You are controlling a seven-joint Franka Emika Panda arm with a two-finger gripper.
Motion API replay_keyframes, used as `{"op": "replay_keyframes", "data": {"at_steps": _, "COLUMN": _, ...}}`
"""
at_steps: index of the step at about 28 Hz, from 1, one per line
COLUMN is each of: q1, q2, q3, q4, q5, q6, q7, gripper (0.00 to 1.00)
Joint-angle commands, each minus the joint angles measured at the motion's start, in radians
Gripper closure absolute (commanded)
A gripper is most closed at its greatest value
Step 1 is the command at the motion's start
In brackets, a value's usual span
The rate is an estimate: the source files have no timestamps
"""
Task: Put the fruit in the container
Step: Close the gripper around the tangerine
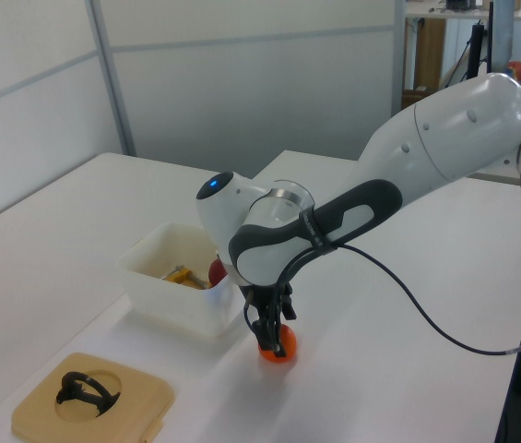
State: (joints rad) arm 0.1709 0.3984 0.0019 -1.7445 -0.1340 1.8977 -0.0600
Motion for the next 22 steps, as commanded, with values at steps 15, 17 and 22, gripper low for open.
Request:
{"op": "replay_keyframes", "data": {"at_steps": 15, "q1": 0.019, "q2": 0.023, "q3": -0.003, "q4": 0.039, "q5": -0.041, "q6": -0.009, "q7": 0.006, "gripper": 1.0}}
{"op": "replay_keyframes", "data": {"at_steps": 17, "q1": 0.018, "q2": 0.016, "q3": -0.005, "q4": 0.043, "q5": -0.038, "q6": -0.011, "q7": 0.002, "gripper": 1.0}}
{"op": "replay_keyframes", "data": {"at_steps": 22, "q1": 0.009, "q2": -0.016, "q3": -0.008, "q4": 0.085, "q5": -0.024, "q6": -0.023, "q7": -0.003, "gripper": 1.0}}
